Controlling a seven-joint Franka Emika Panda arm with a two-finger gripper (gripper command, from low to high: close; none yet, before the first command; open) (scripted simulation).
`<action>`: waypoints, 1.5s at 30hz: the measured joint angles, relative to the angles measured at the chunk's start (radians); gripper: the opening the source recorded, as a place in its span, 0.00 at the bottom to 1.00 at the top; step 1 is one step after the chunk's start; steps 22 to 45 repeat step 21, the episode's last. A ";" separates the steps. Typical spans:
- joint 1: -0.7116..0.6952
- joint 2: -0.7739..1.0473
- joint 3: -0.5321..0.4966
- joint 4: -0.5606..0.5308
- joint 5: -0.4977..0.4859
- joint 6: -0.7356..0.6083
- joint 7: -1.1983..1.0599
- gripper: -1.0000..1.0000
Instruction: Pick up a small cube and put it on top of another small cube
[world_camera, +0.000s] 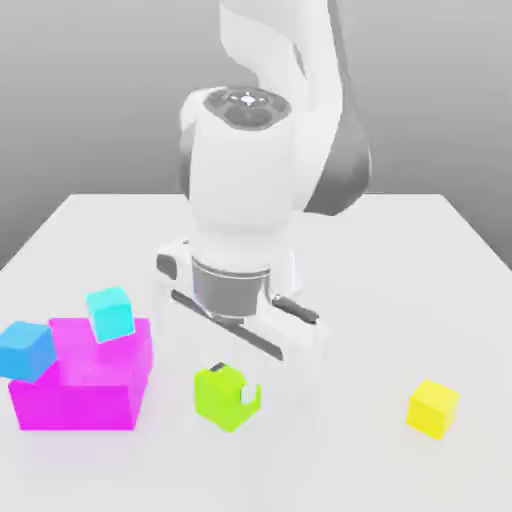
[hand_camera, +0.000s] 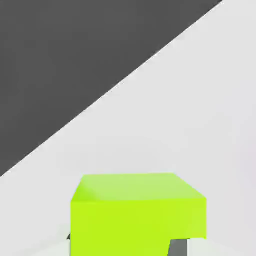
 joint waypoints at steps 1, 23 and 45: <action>-0.022 -0.035 -0.010 -0.024 0.001 -0.011 0.041 0.00; -0.396 -0.309 -0.171 -0.382 0.014 0.098 0.546 1.00; -0.396 -0.309 -0.171 -0.382 0.014 0.098 0.546 1.00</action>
